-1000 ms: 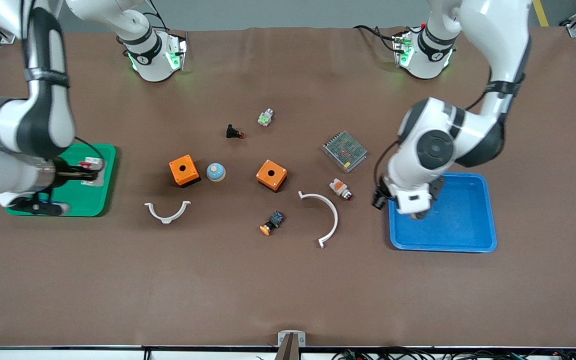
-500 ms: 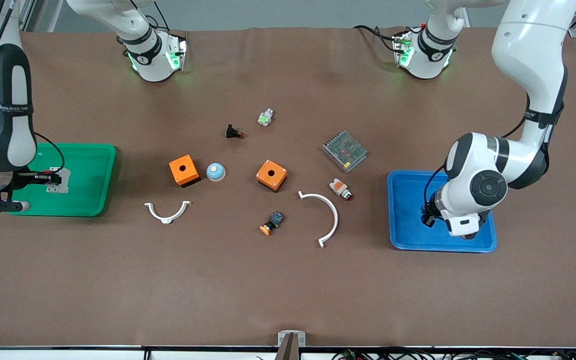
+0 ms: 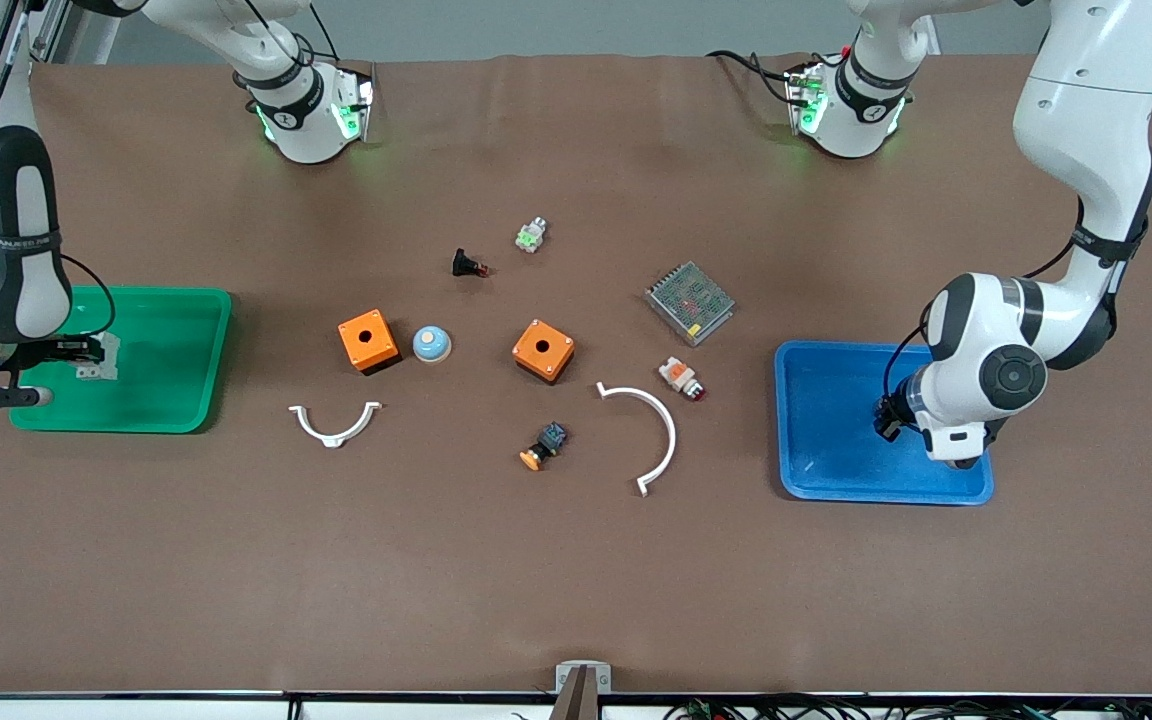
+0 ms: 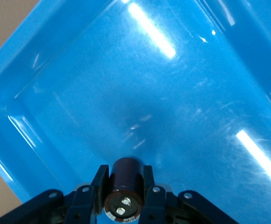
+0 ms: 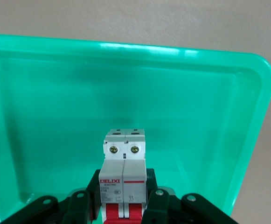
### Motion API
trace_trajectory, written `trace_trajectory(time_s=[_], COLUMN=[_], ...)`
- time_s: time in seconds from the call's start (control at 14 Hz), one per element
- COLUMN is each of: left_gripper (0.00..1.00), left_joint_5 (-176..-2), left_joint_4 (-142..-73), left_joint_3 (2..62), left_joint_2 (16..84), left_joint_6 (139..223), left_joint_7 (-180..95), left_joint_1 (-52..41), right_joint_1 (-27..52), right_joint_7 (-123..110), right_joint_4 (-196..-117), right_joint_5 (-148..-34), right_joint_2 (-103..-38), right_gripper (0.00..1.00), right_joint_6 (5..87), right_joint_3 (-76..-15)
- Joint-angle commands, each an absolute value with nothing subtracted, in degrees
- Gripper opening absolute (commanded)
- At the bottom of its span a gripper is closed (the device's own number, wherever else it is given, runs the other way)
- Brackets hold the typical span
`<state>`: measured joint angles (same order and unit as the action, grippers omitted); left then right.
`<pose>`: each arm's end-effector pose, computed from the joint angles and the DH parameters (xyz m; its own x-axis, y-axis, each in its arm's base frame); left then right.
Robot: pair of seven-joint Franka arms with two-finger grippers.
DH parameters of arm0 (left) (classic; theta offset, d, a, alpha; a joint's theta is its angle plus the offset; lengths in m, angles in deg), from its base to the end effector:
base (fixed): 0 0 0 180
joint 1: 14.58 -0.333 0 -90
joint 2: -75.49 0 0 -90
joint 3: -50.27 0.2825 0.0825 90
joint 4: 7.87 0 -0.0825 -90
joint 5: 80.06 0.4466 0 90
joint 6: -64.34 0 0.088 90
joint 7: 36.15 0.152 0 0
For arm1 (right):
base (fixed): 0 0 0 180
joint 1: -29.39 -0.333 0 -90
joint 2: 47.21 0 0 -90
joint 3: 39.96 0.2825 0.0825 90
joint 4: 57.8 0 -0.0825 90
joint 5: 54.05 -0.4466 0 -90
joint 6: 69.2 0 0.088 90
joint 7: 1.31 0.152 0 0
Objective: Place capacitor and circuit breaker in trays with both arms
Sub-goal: 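Carry the breaker to the green tray while the left gripper carries the capacitor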
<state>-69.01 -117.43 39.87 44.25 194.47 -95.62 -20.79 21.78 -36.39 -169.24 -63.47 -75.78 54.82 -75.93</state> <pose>0.6230 -0.0421 0.0775 0.6585 0.7500 -0.0623 0.7344 -0.6585 -0.1643 0.5439 -0.3009 0.1383 0.9721 0.0393 -0.2314 0.0501 -0.9979 0.0409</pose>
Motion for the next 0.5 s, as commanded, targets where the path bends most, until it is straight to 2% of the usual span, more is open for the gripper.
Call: trace_trajectory(time_s=[0.0,0.07,0.14,0.43], left_gripper=[0.32,0.53,1.00,1.00], left_joint_5=[-68.01,-68.02,-68.10,-68.54], left_joint_4=[-119.23,-118.97,-118.88,-117.12], left_joint_3=[38.93,38.93,38.93,38.67], left_joint_2=[45.79,45.70,45.78,48.84], left_joint_6=[195.29,195.29,195.29,195.21], left_joint_7=[-90.74,-89.51,-88.54,-87.57], left_joint_1=[-23.63,-24.07,-24.08,-23.90], right_joint_1=[22.36,22.36,22.36,22.62], right_joint_7=[-37.08,-37.08,-37.17,-37.17], right_joint_4=[-169.33,-169.42,-169.42,-169.42], right_joint_5=[-64.33,-65.90,-66.79,-70.30], right_joint_2=[-75.86,-76.04,-76.56,-77.18], right_gripper=[0.23,0.23,0.23,0.24], right_joint_6=[54.99,54.99,54.99,55.07], right_joint_3=[-75.12,-75.12,-75.12,-75.12])
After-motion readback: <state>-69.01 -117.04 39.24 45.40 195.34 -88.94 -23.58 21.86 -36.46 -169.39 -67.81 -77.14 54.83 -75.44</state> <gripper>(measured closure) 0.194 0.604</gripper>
